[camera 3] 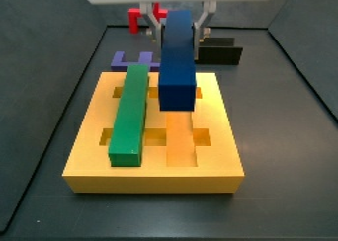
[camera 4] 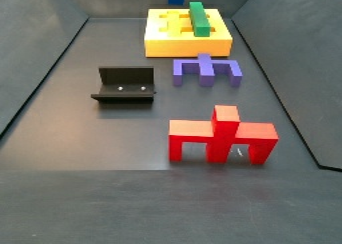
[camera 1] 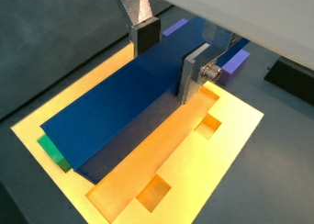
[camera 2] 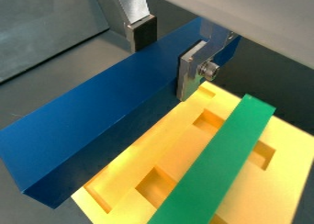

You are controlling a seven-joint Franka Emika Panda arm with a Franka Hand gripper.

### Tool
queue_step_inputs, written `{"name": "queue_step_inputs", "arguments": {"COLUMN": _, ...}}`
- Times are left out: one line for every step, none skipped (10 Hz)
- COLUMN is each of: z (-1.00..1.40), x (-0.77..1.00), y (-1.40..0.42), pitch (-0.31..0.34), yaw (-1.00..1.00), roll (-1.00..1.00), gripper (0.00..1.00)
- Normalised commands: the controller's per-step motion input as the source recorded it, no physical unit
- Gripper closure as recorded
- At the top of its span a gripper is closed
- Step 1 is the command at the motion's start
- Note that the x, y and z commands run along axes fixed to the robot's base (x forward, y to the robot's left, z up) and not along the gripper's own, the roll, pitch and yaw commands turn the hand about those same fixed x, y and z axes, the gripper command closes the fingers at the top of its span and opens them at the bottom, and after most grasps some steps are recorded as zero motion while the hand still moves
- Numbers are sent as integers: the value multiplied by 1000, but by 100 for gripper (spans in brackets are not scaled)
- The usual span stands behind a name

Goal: Pick up the blue object. Move up. Move to above the board. Insert the blue object.
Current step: Insert the blue object.

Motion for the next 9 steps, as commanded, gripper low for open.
{"name": "queue_step_inputs", "arguments": {"z": -643, "x": 146, "y": -103, "pitch": -64, "yaw": 69, "roll": 121, "gripper": 100}}
{"name": "queue_step_inputs", "arguments": {"z": -540, "x": 211, "y": -163, "pitch": -51, "yaw": 89, "roll": 121, "gripper": 100}}
{"name": "queue_step_inputs", "arguments": {"z": -491, "x": 246, "y": -174, "pitch": -36, "yaw": 89, "roll": 131, "gripper": 100}}
{"name": "queue_step_inputs", "arguments": {"z": -431, "x": 234, "y": -160, "pitch": -16, "yaw": 83, "roll": 133, "gripper": 100}}
{"name": "queue_step_inputs", "arguments": {"z": -334, "x": 226, "y": -137, "pitch": 0, "yaw": 71, "roll": 141, "gripper": 100}}
{"name": "queue_step_inputs", "arguments": {"z": -297, "x": 66, "y": -117, "pitch": 0, "yaw": 109, "roll": 221, "gripper": 100}}
{"name": "queue_step_inputs", "arguments": {"z": -257, "x": 0, "y": -80, "pitch": 0, "yaw": 117, "roll": 230, "gripper": 100}}
{"name": "queue_step_inputs", "arguments": {"z": -277, "x": 0, "y": -34, "pitch": 0, "yaw": 91, "roll": 176, "gripper": 100}}
{"name": "queue_step_inputs", "arguments": {"z": -257, "x": -17, "y": -3, "pitch": 0, "yaw": 49, "roll": 103, "gripper": 100}}
